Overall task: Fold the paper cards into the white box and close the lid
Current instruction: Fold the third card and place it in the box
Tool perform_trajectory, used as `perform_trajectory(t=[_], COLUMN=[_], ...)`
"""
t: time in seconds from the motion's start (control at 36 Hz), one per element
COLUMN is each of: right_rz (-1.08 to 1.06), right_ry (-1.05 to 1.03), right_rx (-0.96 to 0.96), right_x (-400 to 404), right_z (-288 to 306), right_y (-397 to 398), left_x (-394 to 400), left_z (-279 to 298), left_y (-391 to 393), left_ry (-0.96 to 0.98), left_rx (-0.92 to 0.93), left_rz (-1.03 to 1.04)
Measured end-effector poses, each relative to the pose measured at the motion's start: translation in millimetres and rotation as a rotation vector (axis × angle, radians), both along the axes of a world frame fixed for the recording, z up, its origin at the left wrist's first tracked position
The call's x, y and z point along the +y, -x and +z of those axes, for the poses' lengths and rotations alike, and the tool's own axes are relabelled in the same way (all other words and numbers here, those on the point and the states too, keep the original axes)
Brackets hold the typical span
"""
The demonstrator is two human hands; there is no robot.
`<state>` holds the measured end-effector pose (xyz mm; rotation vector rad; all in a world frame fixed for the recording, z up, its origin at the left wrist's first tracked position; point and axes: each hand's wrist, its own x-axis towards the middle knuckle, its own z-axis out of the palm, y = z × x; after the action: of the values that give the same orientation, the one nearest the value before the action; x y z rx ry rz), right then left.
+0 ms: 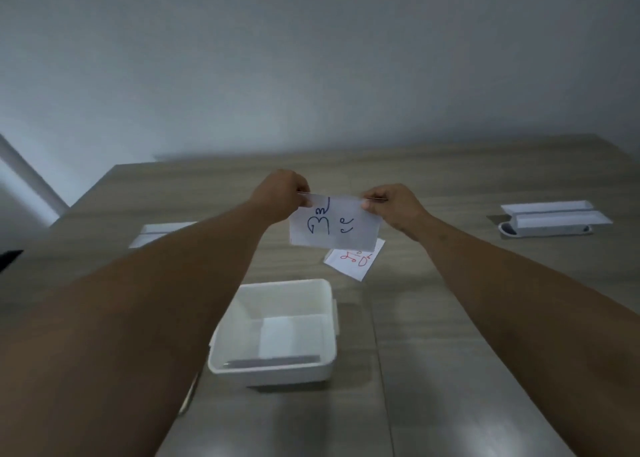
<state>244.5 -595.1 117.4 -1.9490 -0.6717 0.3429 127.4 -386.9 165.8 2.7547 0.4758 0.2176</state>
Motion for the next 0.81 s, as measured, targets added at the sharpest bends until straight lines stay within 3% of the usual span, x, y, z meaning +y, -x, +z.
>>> perform_trajectory(t=[0.31,0.81], right_rz=[0.117,0.114], right_ry=[0.178,0.584], right_rx=[-0.117,-0.163], right_x=[66.1,44.6], right_z=[-14.2,-118.4], right_y=[164.7,257.5], left_x=[61.7,31.9], left_z=[-50.8,-172.8], left_y=[179.2,250.8], left_ry=[0.131,0.122], left_rx=[0.042,0.319], left_rz=[0.076,-0.013])
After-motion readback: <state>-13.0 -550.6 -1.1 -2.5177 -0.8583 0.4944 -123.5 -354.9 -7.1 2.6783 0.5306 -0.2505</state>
